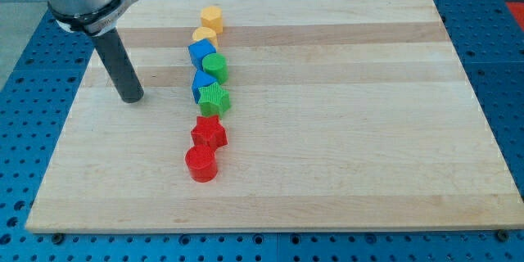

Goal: Point at the blue triangle

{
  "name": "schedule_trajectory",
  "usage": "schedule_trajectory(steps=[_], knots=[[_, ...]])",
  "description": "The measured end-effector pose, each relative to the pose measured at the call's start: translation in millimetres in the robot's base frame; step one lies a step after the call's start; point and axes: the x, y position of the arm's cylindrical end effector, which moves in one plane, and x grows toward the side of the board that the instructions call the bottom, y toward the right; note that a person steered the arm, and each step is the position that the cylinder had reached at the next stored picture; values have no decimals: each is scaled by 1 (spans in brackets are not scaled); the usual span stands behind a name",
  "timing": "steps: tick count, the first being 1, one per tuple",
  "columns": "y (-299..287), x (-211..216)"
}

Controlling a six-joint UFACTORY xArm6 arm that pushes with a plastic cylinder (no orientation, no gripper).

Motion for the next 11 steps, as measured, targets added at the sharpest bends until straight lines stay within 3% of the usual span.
schedule_trajectory(steps=[2, 4, 5, 8, 11], knots=[[2, -1], [37, -103], [37, -103], [154, -139], [162, -137]])
